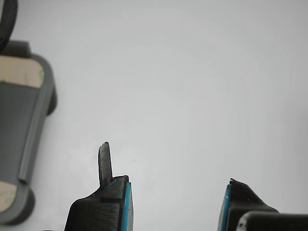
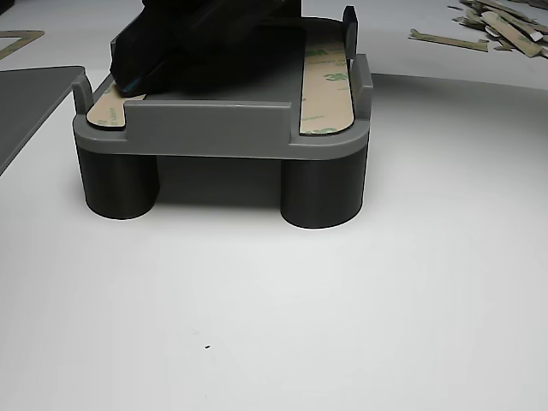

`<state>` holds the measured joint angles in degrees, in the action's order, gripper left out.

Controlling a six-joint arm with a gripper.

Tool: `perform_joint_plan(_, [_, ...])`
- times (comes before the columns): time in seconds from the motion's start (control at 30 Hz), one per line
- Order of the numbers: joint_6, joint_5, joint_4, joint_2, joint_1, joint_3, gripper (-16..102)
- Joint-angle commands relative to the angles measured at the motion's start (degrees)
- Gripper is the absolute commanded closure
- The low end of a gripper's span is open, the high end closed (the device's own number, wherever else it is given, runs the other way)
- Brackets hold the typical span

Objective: Peel off protective film from adhesive tape.

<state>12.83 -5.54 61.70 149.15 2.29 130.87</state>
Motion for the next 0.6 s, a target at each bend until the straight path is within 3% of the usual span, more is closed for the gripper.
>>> perform_joint_plan(0.0, [9.05,0.44,-1.76,3.08,-0.44,0.53,69])
perform_joint_plan(0.03, [11.07,0.26,-2.2,4.48,-0.44,1.49,89])
perform_joint_plan(0.07, [13.27,0.0,-2.29,5.63,-0.44,2.29,97])
perform_joint_plan(0.27, [31.29,0.26,-0.18,8.44,-0.44,5.36,97])
perform_joint_plan(0.47, [45.79,1.41,-2.64,9.05,-0.09,11.69,97])
perform_joint_plan(0.57, [50.19,-3.52,-5.1,8.44,3.6,14.94,97])
